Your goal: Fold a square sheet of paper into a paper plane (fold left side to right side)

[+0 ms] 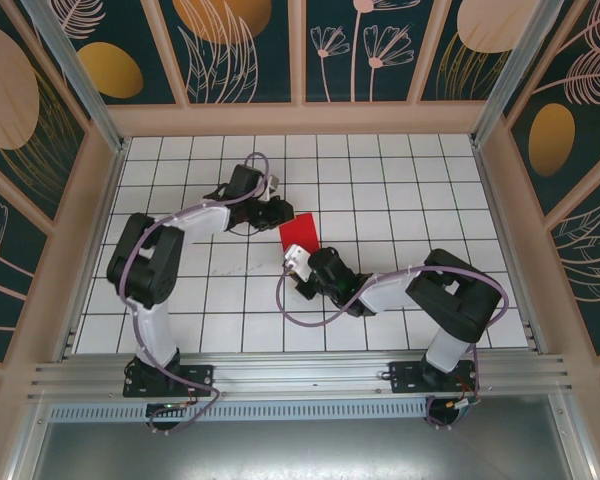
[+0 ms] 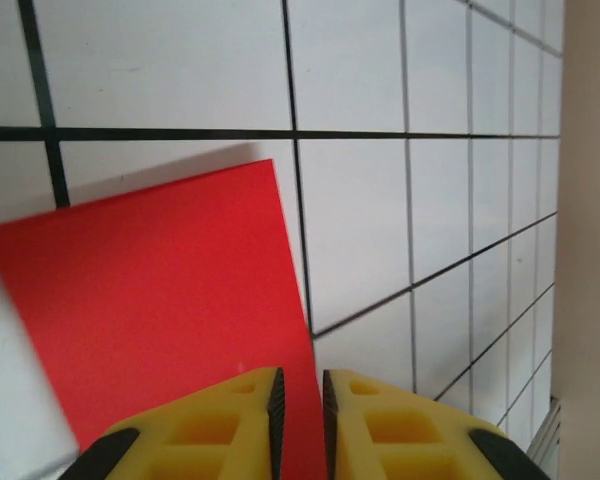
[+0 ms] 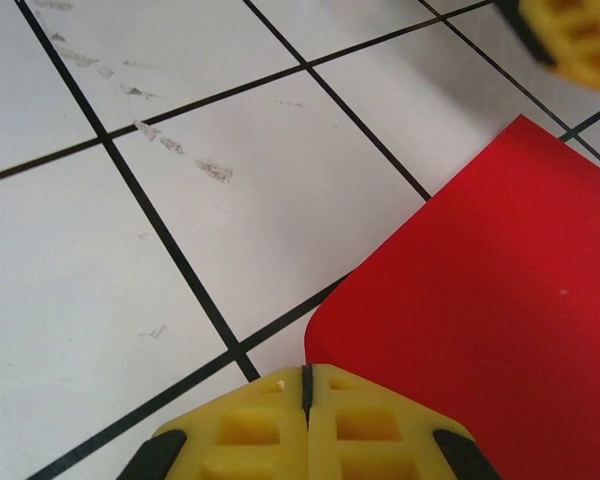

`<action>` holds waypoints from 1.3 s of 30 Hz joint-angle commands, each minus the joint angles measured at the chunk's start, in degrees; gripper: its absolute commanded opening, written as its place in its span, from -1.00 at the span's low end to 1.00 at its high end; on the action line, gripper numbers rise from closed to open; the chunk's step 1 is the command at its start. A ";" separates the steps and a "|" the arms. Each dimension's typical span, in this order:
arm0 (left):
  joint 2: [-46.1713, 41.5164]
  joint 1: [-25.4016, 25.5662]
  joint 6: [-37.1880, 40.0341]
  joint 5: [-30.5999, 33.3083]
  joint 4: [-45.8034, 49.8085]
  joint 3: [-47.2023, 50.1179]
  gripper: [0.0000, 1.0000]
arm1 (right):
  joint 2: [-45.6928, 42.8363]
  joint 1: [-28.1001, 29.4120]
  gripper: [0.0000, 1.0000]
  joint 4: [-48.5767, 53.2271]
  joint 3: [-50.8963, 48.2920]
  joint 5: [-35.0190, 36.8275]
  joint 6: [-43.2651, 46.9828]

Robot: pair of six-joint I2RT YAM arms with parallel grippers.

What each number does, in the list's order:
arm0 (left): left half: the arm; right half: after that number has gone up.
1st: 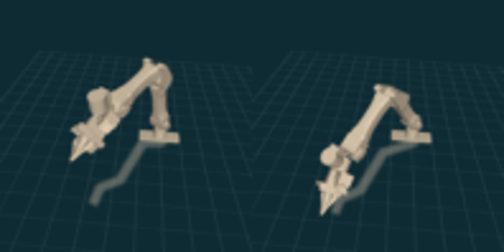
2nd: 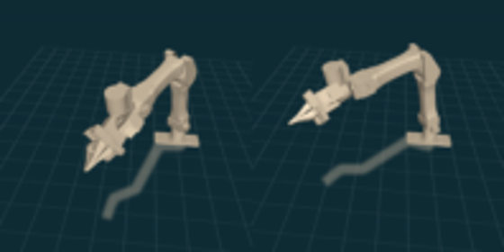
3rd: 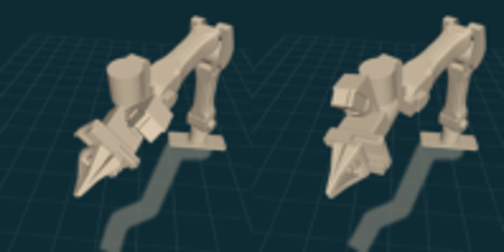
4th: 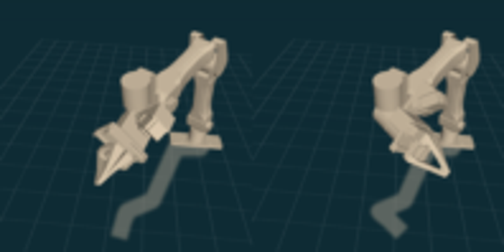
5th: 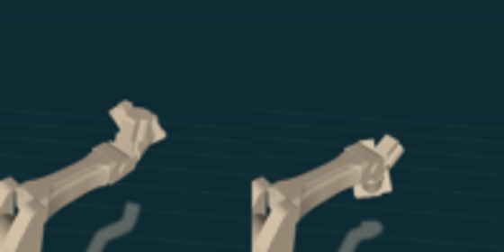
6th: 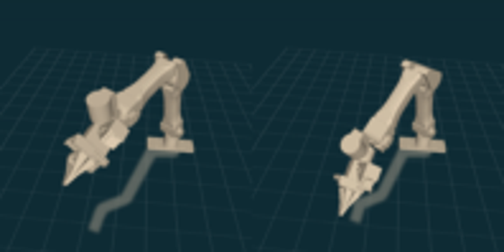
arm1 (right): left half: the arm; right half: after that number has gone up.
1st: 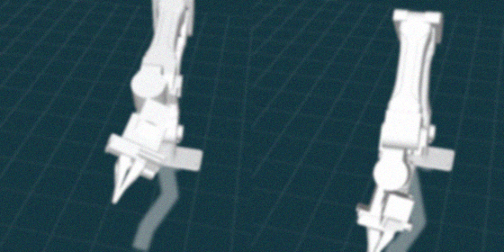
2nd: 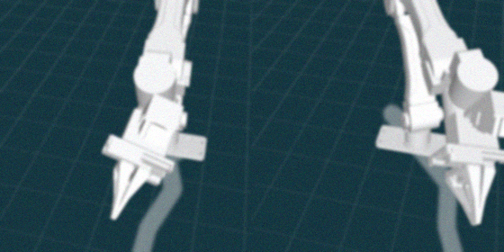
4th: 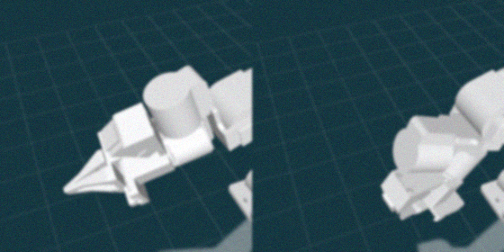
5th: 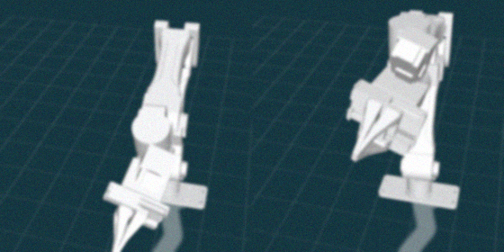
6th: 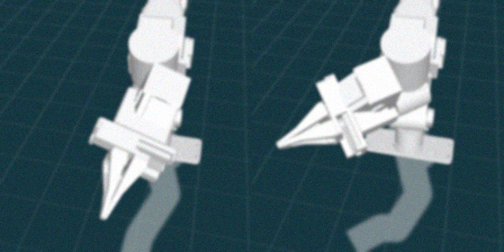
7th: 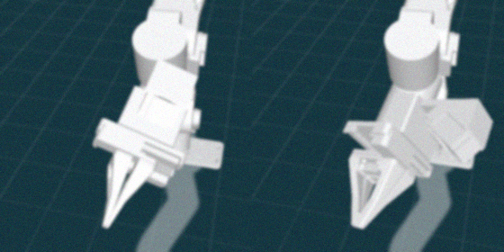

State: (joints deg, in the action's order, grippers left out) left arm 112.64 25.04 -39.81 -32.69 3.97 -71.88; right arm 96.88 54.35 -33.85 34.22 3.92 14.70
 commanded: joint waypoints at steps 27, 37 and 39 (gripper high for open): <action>13.88 2.09 7.45 0.17 6.23 -7.00 -0.74 | -2.03 -13.53 -1.00 8.20 4.30 -15.53 -19.87; 11.26 2.16 8.08 -0.27 6.52 -8.20 -0.64 | 0.66 -15.25 -1.00 10.35 6.56 -16.93 -19.29; 10.53 2.20 8.64 -0.23 7.55 -9.33 -0.60 | 1.04 -15.32 -1.00 10.69 6.64 -17.26 -19.35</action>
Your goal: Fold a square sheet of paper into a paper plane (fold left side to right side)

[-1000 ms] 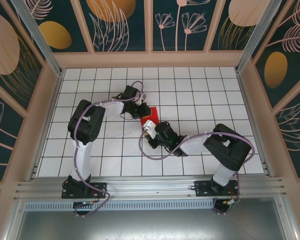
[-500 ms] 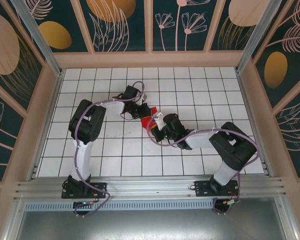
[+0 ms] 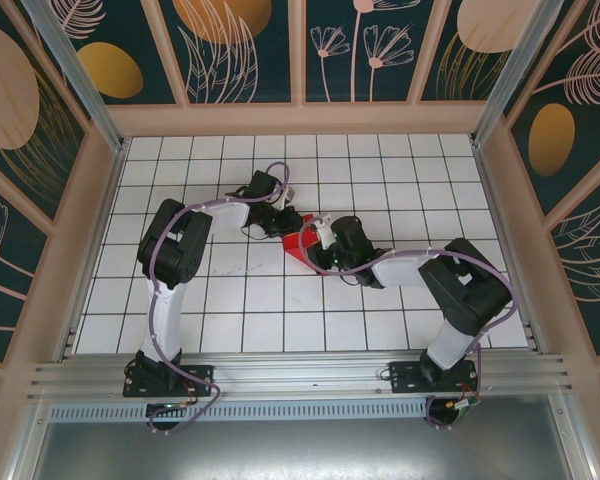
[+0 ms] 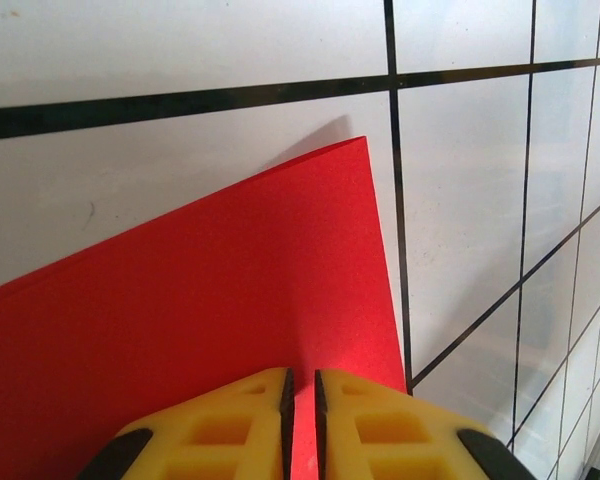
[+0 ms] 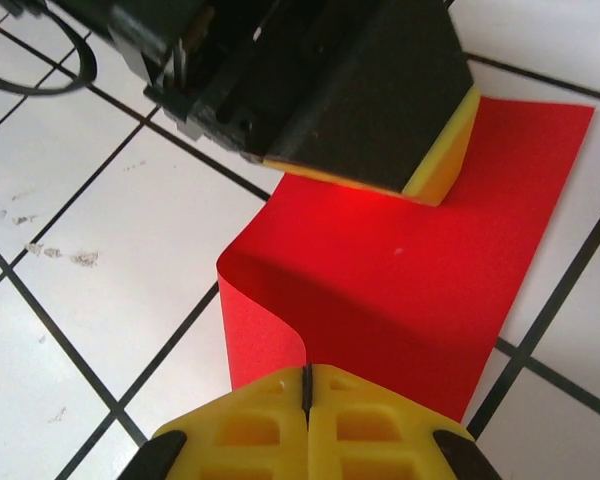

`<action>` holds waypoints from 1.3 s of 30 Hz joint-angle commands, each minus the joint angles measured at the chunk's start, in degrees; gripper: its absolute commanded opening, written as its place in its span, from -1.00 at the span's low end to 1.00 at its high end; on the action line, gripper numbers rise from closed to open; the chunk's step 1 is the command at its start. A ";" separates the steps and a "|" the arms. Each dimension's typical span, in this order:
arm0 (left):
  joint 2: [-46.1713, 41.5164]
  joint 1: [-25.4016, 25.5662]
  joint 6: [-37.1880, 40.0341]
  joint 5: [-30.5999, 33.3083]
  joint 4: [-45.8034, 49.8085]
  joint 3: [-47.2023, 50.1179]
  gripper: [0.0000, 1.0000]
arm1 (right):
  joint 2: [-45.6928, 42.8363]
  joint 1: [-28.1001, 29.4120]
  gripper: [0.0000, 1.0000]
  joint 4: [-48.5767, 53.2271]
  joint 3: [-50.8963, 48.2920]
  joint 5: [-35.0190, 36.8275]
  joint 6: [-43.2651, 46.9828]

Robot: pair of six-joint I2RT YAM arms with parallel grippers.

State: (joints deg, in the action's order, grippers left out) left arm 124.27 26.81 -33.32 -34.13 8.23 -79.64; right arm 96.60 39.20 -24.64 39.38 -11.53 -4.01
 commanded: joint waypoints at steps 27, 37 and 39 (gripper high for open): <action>7.47 1.13 5.09 -0.10 7.75 -11.95 -0.56 | 2.66 -0.35 -1.00 2.81 2.76 -3.41 -2.29; 8.97 1.41 6.38 1.95 8.75 -10.63 -0.62 | 3.97 -2.75 -1.00 5.53 5.02 -2.71 -3.36; 9.02 1.36 6.34 2.04 8.73 -10.54 -0.62 | 4.49 -3.07 -1.00 5.99 5.56 -2.72 -3.46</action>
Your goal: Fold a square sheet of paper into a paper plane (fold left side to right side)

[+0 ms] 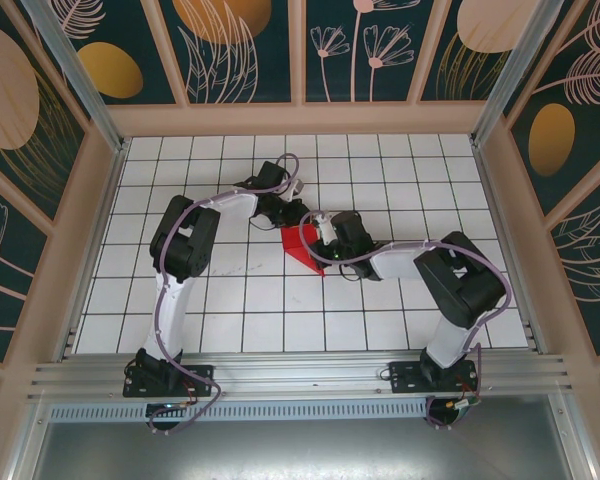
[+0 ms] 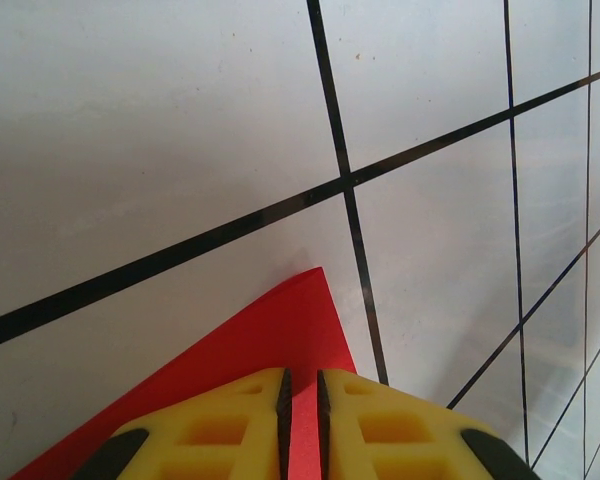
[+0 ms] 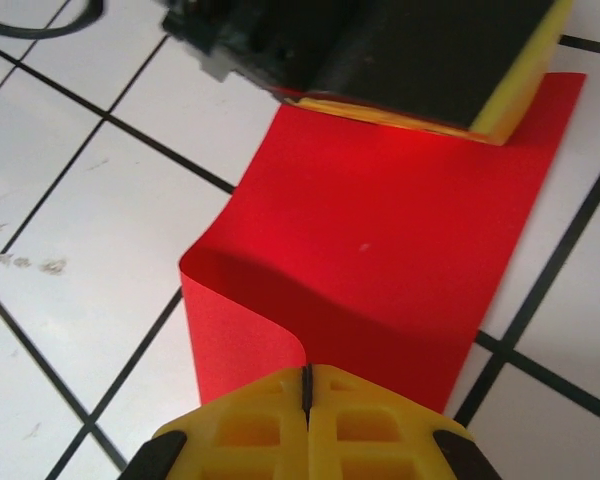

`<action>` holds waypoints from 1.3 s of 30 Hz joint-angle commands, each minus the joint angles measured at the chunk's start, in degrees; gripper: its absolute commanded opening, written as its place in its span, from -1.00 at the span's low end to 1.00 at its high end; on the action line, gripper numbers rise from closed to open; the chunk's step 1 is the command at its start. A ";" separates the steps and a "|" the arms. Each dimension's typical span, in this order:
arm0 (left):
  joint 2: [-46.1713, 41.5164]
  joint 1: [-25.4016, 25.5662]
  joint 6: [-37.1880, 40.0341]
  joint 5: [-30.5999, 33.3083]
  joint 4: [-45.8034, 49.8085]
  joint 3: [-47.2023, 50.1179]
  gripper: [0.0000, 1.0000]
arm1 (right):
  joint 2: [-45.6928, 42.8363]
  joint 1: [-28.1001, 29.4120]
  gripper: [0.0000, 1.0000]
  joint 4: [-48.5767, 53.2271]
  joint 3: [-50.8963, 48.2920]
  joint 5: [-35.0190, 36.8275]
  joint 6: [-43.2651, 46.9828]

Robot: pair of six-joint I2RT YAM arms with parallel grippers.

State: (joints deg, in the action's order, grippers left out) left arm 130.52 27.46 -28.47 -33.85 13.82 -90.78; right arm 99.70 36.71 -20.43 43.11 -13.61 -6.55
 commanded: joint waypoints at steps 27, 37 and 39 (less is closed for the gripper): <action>2.13 0.93 1.22 2.09 2.81 1.13 -0.62 | 3.23 -1.29 -1.00 1.62 2.06 1.08 -2.18; 2.00 0.93 1.22 2.09 2.79 1.35 -0.62 | 3.28 -1.31 -1.00 1.68 2.29 1.28 -2.19; 2.02 0.93 1.22 2.04 2.78 1.39 -0.62 | 3.42 -1.29 -1.00 1.85 2.41 1.39 -2.23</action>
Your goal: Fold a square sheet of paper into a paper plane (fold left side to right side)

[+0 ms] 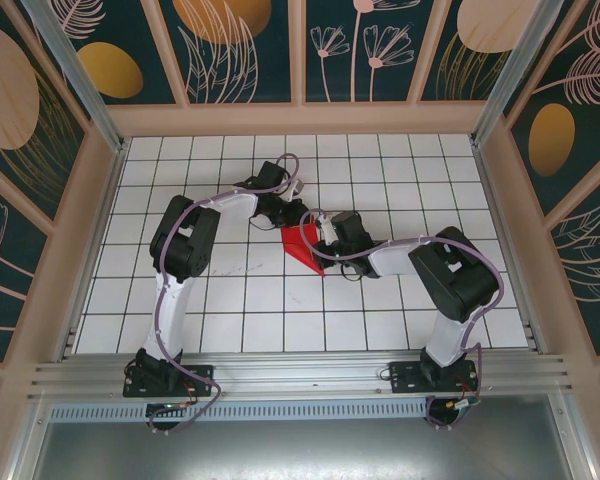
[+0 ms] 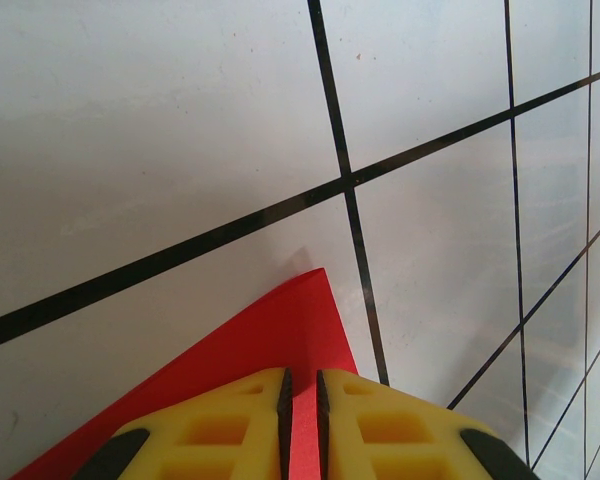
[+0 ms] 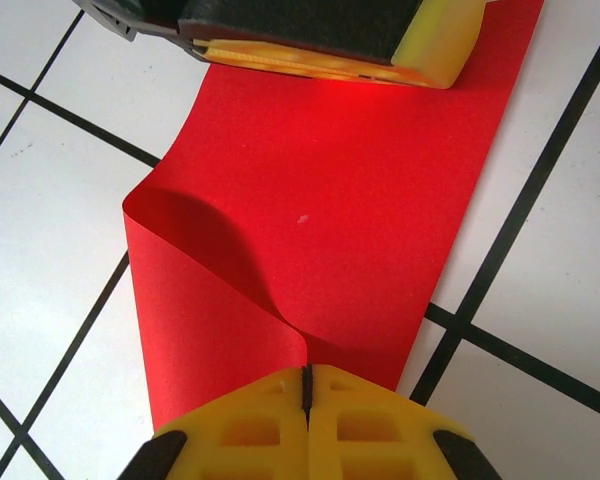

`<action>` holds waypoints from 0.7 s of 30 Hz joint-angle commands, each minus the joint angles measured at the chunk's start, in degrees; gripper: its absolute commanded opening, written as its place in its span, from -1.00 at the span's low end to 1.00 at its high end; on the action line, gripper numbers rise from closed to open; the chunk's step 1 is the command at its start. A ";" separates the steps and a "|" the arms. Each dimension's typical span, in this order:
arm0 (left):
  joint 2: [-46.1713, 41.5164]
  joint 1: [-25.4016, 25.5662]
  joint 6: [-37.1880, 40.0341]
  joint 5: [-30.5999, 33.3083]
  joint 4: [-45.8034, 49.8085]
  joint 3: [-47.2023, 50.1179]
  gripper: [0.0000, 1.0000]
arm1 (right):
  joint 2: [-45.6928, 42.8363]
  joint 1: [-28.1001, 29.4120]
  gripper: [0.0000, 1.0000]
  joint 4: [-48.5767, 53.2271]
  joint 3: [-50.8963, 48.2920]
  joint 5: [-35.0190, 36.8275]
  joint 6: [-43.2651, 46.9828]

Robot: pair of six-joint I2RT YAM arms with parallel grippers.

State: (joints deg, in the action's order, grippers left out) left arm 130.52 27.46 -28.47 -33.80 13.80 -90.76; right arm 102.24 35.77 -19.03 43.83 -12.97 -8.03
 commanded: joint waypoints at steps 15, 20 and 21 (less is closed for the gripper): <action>2.00 0.93 1.22 1.89 2.63 1.41 -0.62 | 1.24 -0.40 -1.00 1.27 2.46 1.02 -0.45; 1.93 0.97 1.22 1.87 2.68 1.55 -0.62 | 1.49 -0.36 -1.00 1.93 2.31 0.93 -0.42; 1.93 0.97 1.22 1.80 2.64 1.55 -0.62 | 1.53 -0.35 -1.00 2.05 2.16 0.93 -0.44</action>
State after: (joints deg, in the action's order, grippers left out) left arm 130.52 27.46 -28.49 -33.80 13.80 -90.76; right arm 102.91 35.75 -18.85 44.91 -12.91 -8.03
